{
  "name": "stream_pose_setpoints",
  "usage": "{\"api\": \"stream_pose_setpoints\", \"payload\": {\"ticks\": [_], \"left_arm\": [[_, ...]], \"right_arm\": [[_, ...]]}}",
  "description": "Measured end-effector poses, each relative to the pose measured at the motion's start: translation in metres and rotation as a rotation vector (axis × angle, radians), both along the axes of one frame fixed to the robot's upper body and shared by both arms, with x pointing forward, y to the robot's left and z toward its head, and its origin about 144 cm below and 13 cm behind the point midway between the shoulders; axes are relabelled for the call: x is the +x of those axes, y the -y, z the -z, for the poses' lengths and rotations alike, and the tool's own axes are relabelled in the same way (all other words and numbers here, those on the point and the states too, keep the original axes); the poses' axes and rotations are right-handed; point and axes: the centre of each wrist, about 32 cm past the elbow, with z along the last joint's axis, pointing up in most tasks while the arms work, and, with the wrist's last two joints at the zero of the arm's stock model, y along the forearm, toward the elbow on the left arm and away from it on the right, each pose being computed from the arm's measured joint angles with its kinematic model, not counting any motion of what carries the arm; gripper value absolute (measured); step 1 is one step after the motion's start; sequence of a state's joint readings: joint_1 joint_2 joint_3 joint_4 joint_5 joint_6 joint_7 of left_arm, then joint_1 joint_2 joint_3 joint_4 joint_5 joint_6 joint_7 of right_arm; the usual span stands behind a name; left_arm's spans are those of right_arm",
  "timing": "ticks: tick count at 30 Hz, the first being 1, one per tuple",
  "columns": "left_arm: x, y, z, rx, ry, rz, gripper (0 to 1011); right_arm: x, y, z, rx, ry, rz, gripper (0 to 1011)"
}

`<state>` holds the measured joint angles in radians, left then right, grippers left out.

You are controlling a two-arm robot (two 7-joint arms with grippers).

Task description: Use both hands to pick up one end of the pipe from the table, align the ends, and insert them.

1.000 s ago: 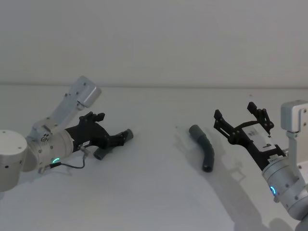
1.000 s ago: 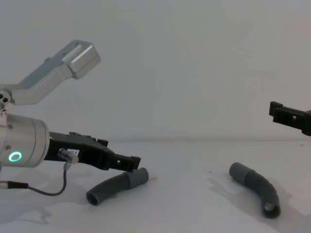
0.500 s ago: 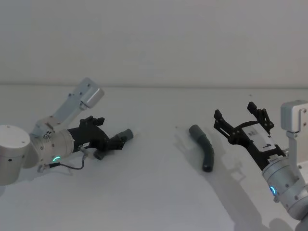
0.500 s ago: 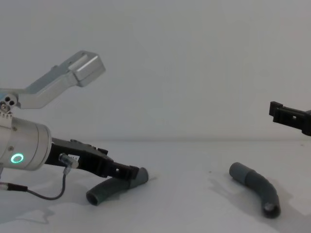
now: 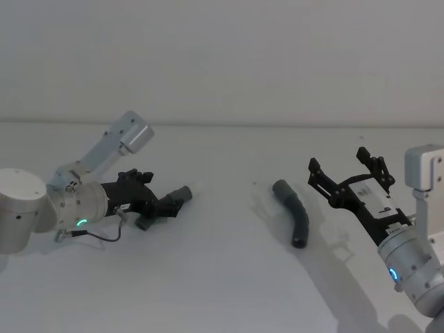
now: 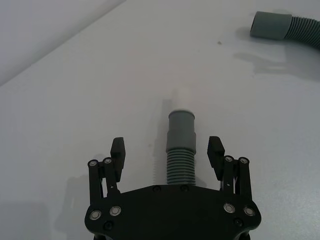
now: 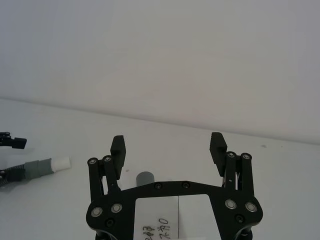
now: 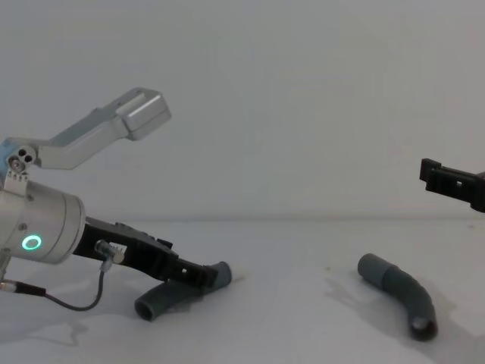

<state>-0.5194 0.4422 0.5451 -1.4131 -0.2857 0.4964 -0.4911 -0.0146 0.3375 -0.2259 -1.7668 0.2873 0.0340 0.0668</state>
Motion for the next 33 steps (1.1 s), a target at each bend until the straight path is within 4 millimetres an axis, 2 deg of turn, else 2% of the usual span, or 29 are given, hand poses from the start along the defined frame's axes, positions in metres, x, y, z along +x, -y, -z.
{"api": "stream_pose_setpoints", "payload": {"ticks": [26, 33], "left_arm": [[0.013, 0.001, 0.006, 0.001, -0.055, 0.035, 1001], [0.014, 0.001, 0.007, -0.005, -0.053, 0.036, 890]], "right_arm": [[0.000, 0.000, 0.000, 0.000, 0.000, 0.000, 1001], [0.000, 0.000, 0.000, 0.000, 0.000, 0.000, 1001]]}}
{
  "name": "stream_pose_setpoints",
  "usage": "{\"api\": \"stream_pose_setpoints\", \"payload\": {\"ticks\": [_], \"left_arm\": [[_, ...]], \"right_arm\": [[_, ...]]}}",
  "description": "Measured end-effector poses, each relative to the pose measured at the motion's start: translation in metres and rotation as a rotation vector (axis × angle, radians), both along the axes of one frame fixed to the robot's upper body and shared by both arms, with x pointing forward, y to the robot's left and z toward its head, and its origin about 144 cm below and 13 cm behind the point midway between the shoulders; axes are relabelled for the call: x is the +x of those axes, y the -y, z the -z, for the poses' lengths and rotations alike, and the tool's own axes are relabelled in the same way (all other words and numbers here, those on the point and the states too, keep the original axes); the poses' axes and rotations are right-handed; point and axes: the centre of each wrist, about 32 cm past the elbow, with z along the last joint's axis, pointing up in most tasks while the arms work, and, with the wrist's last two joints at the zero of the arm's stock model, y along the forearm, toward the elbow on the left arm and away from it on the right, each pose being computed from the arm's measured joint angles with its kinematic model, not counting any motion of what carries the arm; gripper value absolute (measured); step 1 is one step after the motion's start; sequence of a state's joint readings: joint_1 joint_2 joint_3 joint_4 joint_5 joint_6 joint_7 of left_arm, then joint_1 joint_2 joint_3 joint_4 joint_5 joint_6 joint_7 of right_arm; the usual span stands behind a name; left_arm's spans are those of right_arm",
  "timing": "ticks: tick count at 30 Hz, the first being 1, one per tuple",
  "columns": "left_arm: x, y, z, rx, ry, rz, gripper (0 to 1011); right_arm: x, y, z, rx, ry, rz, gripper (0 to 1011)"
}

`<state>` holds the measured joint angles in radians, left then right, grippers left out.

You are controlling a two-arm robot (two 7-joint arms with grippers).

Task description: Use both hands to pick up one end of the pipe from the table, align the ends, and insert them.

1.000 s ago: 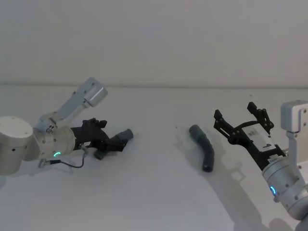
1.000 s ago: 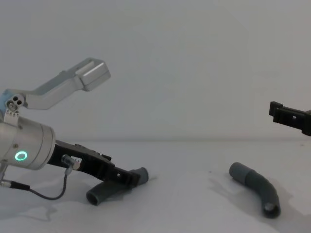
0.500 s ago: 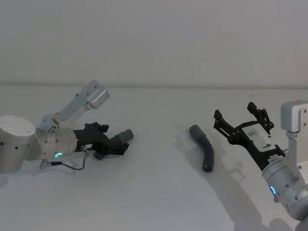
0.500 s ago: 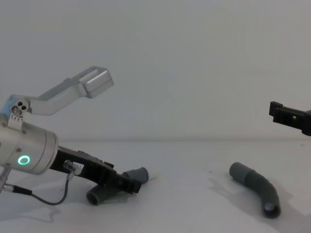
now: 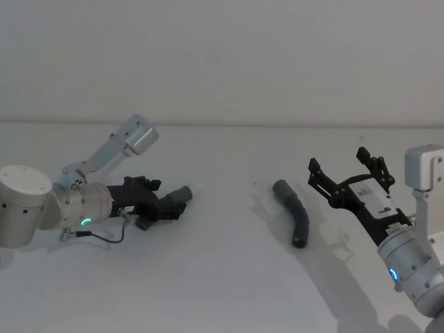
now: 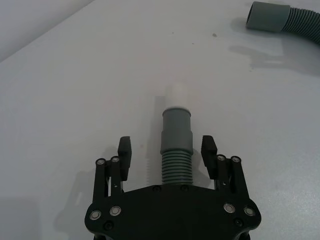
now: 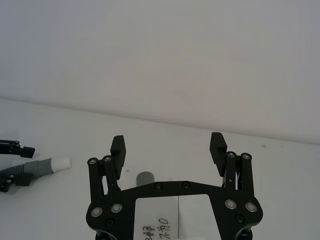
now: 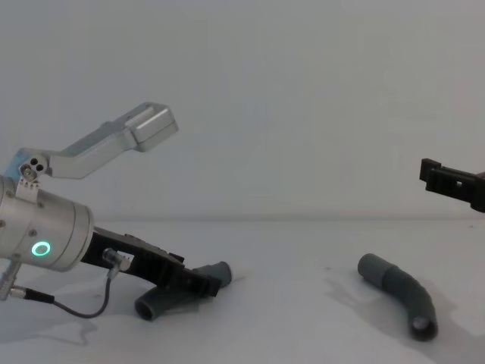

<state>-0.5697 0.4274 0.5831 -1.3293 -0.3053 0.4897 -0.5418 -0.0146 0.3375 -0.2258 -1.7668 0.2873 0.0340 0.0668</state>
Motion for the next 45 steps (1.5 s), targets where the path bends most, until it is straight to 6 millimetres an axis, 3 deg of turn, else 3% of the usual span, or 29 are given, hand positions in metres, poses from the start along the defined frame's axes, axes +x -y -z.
{"api": "stream_pose_setpoints", "payload": {"ticks": [18, 45], "left_arm": [[0.0012, 0.0002, 0.0005, -0.007, 0.002, 0.001, 354], [0.0016, 0.0002, 0.0004, -0.009, 0.003, 0.001, 347]], "right_arm": [[0.0000, 0.0000, 0.0000, 0.000, 0.000, 0.000, 1001], [0.0000, 0.0000, 0.0000, 0.000, 0.000, 0.000, 1001]]}}
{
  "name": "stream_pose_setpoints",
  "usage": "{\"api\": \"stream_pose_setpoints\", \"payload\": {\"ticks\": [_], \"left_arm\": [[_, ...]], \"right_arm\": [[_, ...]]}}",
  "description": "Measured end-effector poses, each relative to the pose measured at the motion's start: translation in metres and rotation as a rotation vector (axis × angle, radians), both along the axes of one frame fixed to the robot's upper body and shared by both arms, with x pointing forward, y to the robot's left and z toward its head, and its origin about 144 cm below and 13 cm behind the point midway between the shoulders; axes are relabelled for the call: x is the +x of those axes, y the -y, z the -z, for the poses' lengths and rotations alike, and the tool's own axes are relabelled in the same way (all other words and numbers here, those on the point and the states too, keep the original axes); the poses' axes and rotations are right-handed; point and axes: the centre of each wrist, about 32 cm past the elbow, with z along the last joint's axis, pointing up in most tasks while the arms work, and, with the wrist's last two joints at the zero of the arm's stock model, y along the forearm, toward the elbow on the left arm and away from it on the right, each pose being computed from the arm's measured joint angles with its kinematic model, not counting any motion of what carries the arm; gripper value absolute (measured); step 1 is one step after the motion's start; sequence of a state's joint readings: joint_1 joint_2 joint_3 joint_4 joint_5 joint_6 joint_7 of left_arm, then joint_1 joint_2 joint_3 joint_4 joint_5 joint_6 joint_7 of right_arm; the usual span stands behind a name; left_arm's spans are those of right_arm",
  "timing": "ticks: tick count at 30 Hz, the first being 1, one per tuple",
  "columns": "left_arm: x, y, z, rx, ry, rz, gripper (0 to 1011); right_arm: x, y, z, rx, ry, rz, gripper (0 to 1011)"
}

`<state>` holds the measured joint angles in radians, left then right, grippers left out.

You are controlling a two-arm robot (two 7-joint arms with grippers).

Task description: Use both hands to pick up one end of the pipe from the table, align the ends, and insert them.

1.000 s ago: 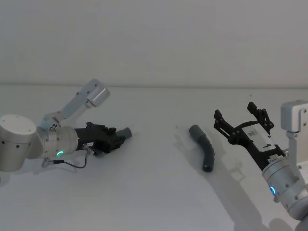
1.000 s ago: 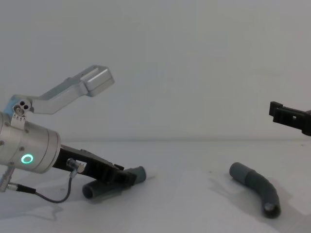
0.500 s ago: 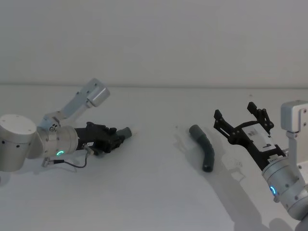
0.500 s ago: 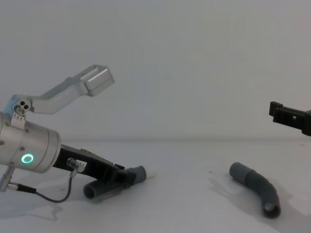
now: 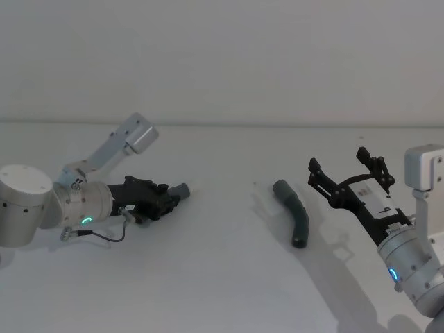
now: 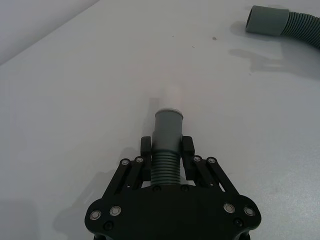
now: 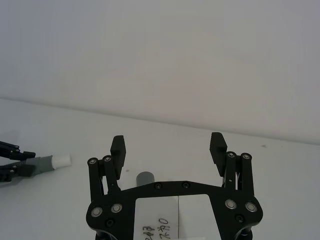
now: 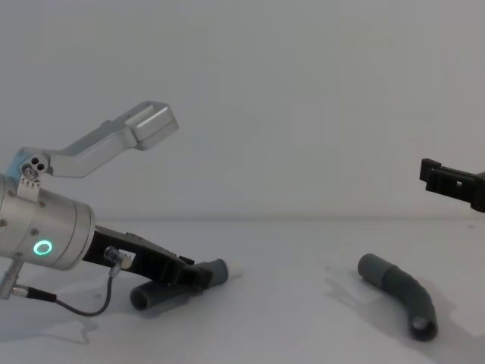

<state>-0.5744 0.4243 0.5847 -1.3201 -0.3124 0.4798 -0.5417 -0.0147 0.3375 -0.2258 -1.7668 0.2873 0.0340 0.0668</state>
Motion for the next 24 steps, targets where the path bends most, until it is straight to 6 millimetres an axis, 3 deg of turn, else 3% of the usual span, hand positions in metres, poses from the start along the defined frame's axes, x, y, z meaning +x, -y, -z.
{"api": "stream_pose_setpoints", "payload": {"ticks": [9, 24], "left_arm": [[0.000, 0.000, 0.000, 0.000, 0.000, 0.000, 347], [0.000, 0.000, 0.000, 0.000, 0.000, 0.000, 347]], "right_arm": [[0.001, 0.000, -0.002, -0.012, -0.010, -0.007, 1001], [0.010, -0.012, -0.025, -0.152, -0.143, -0.052, 1001]]}}
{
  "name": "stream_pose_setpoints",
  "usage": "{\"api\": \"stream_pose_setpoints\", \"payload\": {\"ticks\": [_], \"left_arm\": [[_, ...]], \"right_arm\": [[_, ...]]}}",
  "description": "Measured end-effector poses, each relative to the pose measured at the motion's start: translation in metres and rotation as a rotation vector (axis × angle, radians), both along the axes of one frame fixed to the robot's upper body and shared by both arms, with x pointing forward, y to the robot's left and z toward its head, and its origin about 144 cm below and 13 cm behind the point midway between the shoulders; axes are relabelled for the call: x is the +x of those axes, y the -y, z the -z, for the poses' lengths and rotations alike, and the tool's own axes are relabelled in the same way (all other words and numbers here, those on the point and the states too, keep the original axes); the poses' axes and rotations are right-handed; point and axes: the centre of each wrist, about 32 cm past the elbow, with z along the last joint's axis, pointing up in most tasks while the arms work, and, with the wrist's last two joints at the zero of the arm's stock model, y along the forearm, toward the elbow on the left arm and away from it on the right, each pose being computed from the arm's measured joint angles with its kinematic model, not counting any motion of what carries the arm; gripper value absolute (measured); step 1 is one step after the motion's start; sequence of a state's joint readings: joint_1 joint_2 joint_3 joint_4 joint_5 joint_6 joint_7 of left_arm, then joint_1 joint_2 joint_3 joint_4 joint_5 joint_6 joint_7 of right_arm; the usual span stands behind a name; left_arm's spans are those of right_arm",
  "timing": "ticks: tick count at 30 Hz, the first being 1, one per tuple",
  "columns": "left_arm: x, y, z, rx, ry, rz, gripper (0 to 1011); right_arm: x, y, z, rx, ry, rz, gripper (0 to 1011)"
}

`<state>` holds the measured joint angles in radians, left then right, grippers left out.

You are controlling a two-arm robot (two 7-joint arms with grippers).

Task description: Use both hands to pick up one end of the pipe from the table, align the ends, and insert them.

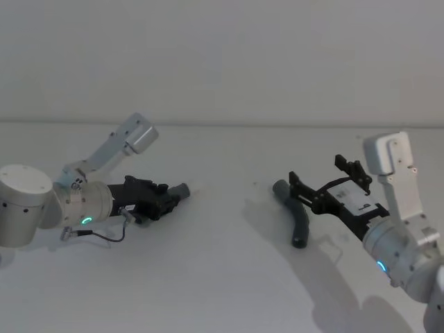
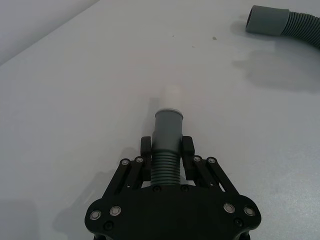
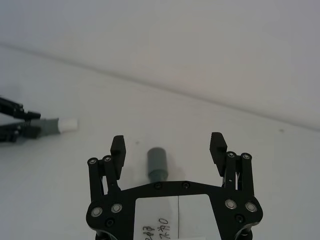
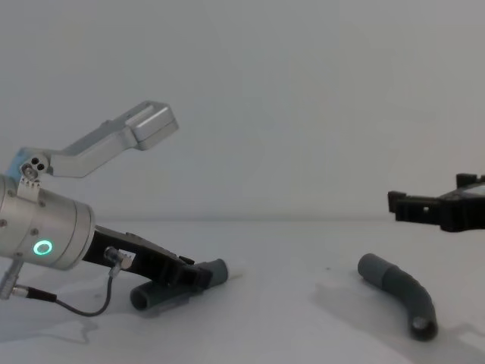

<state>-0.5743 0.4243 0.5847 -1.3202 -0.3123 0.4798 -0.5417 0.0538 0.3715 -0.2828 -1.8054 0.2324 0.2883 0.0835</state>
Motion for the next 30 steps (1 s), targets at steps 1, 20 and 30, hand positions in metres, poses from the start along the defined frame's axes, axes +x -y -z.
{"api": "stream_pose_setpoints", "payload": {"ticks": [1, 20, 30], "left_arm": [[0.000, 0.000, 0.000, 0.000, 0.000, 0.000, 347], [0.000, 0.000, 0.000, 0.000, 0.000, 0.000, 347], [0.000, 0.000, 0.000, 0.000, 0.000, 0.000, 347]], "right_arm": [[0.001, -0.003, -0.002, -0.014, -0.019, -0.003, 1001], [0.014, -0.029, -0.011, -0.044, -0.201, 0.010, 1001], [0.021, -0.030, -0.006, -0.032, -0.254, 0.015, 1001]]}}
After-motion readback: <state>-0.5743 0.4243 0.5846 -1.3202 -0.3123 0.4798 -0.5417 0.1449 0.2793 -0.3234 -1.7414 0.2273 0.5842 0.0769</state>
